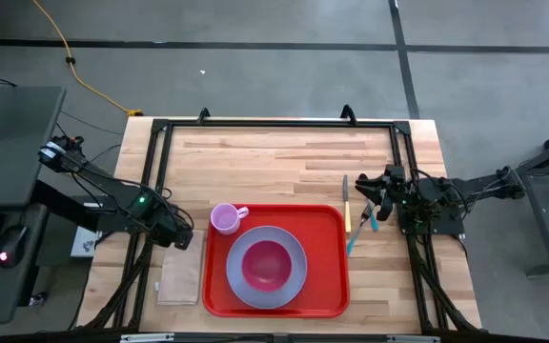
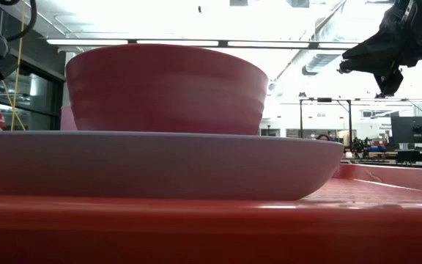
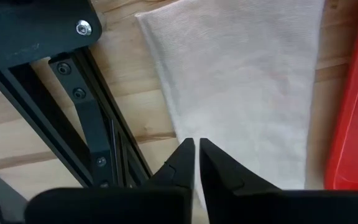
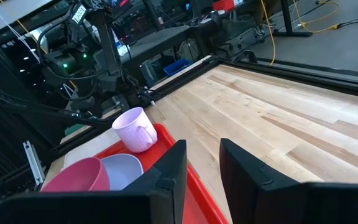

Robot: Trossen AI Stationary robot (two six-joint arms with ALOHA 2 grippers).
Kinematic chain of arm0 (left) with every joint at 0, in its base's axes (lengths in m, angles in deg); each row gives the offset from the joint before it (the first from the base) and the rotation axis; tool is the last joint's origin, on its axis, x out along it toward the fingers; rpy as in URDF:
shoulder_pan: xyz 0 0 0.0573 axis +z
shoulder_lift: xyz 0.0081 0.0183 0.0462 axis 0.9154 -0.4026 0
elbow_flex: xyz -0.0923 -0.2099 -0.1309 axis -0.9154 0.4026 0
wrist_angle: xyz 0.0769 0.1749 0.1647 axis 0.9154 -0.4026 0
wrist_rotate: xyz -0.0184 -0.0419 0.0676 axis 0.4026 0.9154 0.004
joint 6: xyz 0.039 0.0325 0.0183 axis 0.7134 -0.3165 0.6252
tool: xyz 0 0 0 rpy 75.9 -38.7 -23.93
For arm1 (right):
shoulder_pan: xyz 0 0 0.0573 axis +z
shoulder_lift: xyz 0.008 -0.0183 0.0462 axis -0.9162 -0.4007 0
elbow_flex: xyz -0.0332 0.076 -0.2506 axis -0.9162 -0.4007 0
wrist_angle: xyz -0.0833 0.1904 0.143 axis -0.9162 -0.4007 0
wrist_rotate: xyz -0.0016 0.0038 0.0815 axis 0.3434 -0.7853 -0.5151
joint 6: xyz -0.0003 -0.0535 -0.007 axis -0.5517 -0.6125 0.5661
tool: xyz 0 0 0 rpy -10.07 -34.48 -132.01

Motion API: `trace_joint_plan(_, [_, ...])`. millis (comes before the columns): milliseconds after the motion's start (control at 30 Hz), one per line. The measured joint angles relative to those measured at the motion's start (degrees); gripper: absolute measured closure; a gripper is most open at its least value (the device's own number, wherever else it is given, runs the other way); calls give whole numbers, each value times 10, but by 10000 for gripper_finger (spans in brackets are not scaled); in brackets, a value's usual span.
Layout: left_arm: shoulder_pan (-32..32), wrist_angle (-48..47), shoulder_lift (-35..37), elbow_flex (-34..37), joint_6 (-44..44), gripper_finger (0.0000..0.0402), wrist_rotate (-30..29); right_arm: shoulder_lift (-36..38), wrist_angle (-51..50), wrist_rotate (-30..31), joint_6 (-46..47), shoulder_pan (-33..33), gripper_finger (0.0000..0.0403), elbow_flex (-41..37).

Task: Set up tray
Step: Put the brown table napkin on the red serving tray to the right of the purple plate

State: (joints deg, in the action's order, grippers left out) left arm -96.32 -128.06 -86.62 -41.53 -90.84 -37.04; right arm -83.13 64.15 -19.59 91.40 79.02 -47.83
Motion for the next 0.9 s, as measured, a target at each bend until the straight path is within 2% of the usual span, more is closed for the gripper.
trace_joint_plan(367, [-1,-1,0,0,4,250,-1,0,0,0,0,0,329,0])
trace_joint_plan(500, [-28,3,-1,0,1,227,-31,0,0,1,0,0,329,0])
trace_joint_plan(567, [-48,13,-8,0,-20,220,-46,0,0,1,0,0,329,0])
trace_joint_plan(900, [-136,59,-48,0,-160,203,-46,0,2,1,10,0,329,0])
